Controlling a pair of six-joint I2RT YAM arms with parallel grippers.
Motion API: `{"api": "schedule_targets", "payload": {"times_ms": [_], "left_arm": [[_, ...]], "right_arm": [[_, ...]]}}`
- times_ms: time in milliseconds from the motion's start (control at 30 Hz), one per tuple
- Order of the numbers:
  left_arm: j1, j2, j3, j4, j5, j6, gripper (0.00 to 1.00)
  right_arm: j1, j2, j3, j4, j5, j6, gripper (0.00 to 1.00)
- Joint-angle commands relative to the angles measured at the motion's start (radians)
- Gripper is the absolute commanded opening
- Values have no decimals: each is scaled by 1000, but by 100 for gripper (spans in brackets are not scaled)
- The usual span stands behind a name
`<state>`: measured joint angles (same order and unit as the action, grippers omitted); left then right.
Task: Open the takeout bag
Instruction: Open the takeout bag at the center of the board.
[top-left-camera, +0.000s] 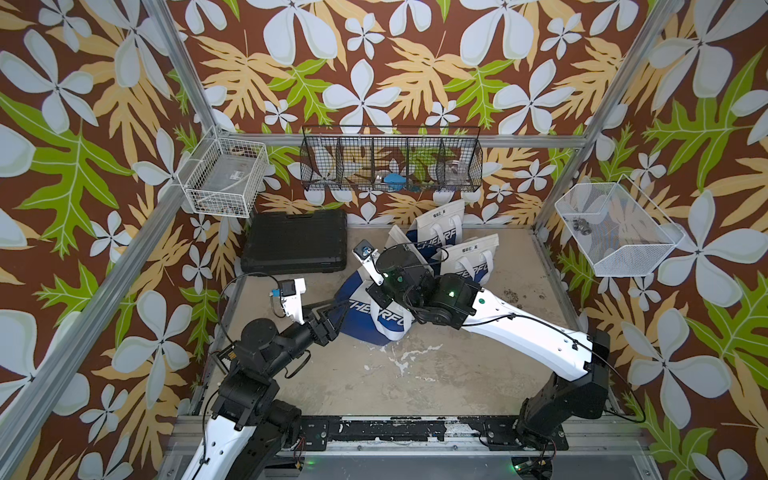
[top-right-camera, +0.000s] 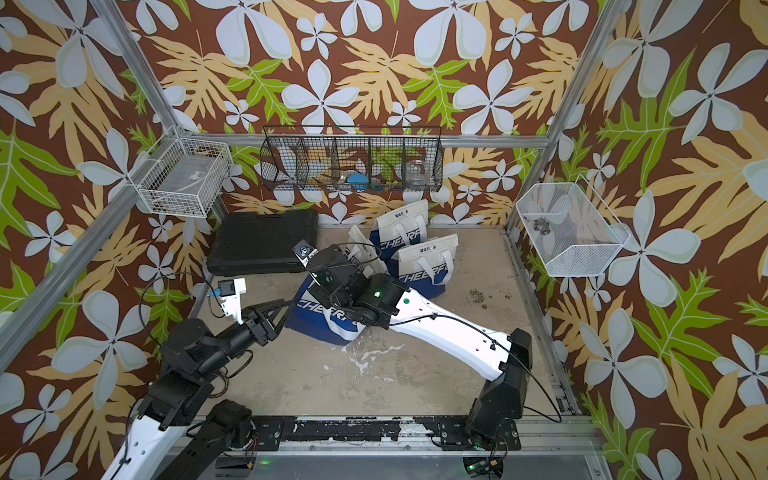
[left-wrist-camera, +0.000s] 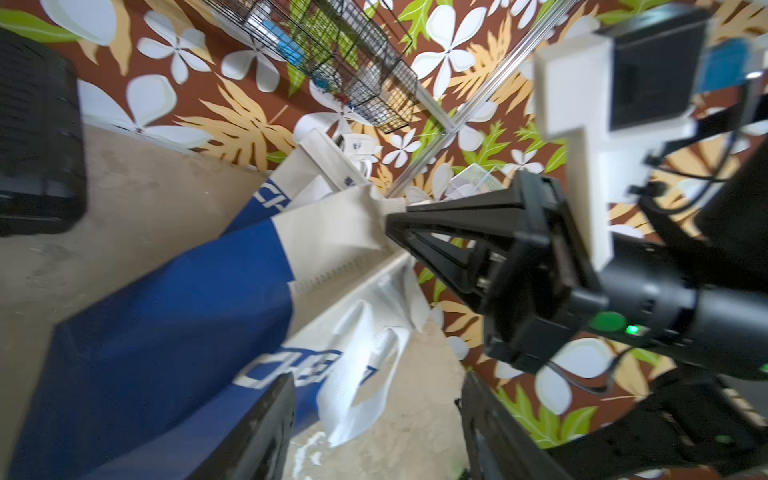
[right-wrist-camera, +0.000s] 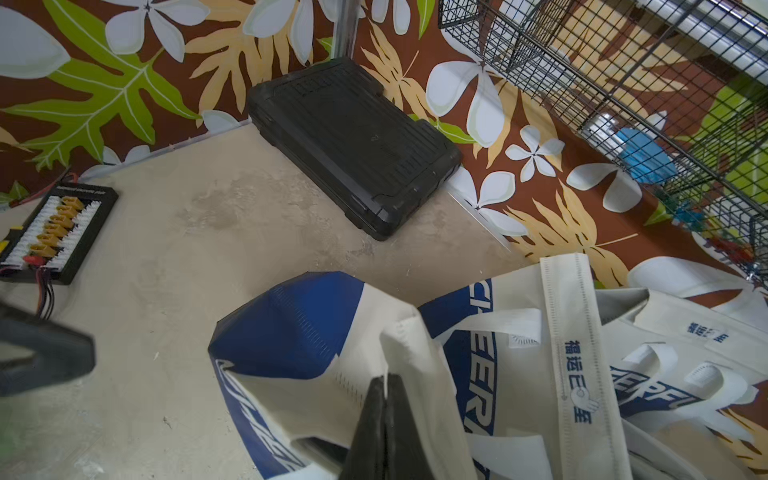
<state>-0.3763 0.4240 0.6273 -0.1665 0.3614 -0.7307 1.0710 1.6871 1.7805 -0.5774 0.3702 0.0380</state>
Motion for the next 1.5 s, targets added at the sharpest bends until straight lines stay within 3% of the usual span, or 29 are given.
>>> {"api": "schedule_targets", "payload": {"times_ms": [0, 133, 267, 333, 433, 533, 733, 900, 1167, 1467], "left_arm": [[-12, -46, -44, 42, -14, -233, 68], [-21, 9, -96, 101, -22, -316, 65], [-80, 75, -116, 251, -37, -357, 71], [-151, 133, -105, 291, -70, -353, 74], [-297, 195, -103, 364, -162, -333, 89], [-377, 248, -103, 399, -249, -335, 91], [-383, 288, -101, 347, -368, -403, 82], [-383, 238, -97, 303, -454, -437, 84], [-383, 322, -87, 375, -377, -448, 86], [-385, 354, -70, 406, -372, -441, 87]], "right_arm": [[0, 14, 43, -85, 2, 121, 0], [-1, 4, 66, -102, -50, 219, 0], [-1, -27, 37, -94, -109, 293, 0], [-4, -46, 16, -79, -151, 322, 0], [-8, -65, -11, -60, -193, 349, 0], [-14, -80, -35, -36, -236, 373, 0], [-20, -126, -87, 17, -296, 420, 0], [-33, -152, -108, 35, -322, 451, 0], [-33, -179, -167, 122, -444, 513, 0], [-28, -177, -193, 153, -497, 539, 0]]}}
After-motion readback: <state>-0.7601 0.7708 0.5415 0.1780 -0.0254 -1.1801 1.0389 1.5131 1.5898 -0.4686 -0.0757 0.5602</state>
